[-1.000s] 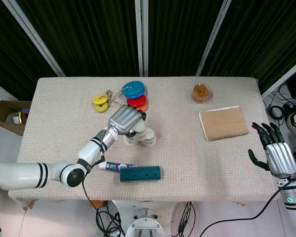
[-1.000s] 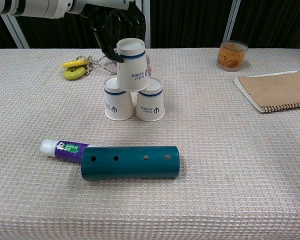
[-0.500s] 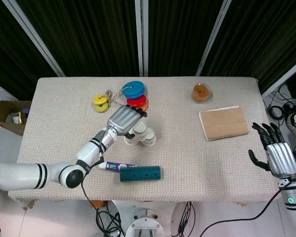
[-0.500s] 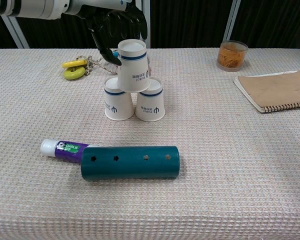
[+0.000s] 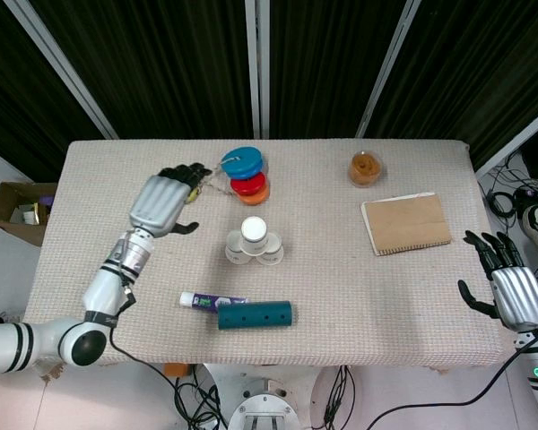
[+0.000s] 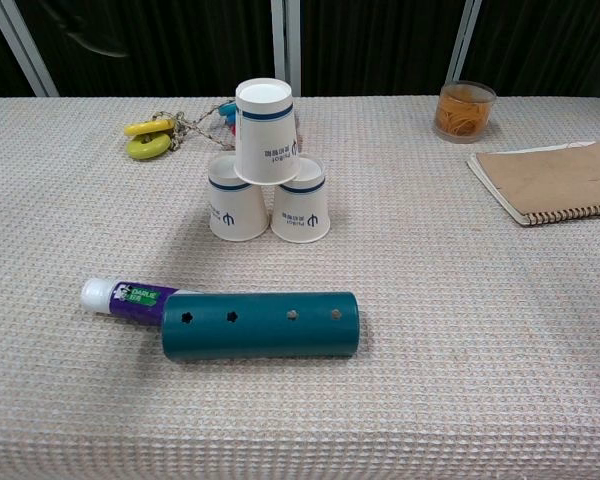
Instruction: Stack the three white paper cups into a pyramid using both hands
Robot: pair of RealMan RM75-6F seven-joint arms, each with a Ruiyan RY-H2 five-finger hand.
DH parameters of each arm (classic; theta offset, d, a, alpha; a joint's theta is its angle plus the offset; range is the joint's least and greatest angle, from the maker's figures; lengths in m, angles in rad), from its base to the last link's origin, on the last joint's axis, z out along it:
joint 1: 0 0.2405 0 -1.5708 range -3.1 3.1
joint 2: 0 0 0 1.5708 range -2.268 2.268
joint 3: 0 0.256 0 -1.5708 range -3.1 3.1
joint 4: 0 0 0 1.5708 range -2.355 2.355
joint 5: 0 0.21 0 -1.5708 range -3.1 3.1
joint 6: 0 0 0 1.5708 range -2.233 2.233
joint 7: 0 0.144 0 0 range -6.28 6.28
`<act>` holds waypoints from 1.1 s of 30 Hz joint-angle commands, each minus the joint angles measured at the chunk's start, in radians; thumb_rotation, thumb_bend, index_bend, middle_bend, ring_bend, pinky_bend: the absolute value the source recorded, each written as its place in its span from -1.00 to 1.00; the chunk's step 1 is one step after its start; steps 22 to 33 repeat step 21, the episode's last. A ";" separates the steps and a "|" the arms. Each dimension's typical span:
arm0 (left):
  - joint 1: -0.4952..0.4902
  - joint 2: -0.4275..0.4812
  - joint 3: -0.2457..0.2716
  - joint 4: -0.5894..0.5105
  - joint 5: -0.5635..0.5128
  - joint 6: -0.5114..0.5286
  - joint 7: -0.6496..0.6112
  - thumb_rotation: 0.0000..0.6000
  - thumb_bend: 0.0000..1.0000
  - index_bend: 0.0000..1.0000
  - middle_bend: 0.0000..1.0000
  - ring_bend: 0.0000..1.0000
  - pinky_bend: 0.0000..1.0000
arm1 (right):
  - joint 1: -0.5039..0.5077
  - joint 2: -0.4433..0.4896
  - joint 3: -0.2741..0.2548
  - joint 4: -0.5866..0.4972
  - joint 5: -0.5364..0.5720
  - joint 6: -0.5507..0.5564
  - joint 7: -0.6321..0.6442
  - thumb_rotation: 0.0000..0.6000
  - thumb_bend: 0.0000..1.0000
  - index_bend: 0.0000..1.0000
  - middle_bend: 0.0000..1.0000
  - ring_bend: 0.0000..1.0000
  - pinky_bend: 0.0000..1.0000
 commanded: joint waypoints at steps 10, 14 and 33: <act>0.517 0.005 0.276 0.187 0.414 0.378 -0.219 1.00 -0.68 -0.53 -0.67 -0.67 -0.54 | -0.040 -0.052 -0.037 0.109 -0.077 0.087 0.115 1.00 -0.23 -0.81 -0.60 -0.89 -0.78; 0.638 -0.020 0.317 0.232 0.485 0.460 -0.242 1.00 -0.69 -0.53 -0.67 -0.67 -0.56 | -0.066 -0.079 -0.048 0.130 -0.090 0.126 0.095 1.00 -0.22 -0.81 -0.60 -0.89 -0.78; 0.775 -0.068 0.337 0.287 0.582 0.542 -0.262 1.00 -0.72 -0.53 -0.67 -0.67 -0.56 | -0.113 -0.122 -0.057 0.141 -0.083 0.172 0.037 1.00 -0.22 -0.81 -0.60 -0.89 -0.78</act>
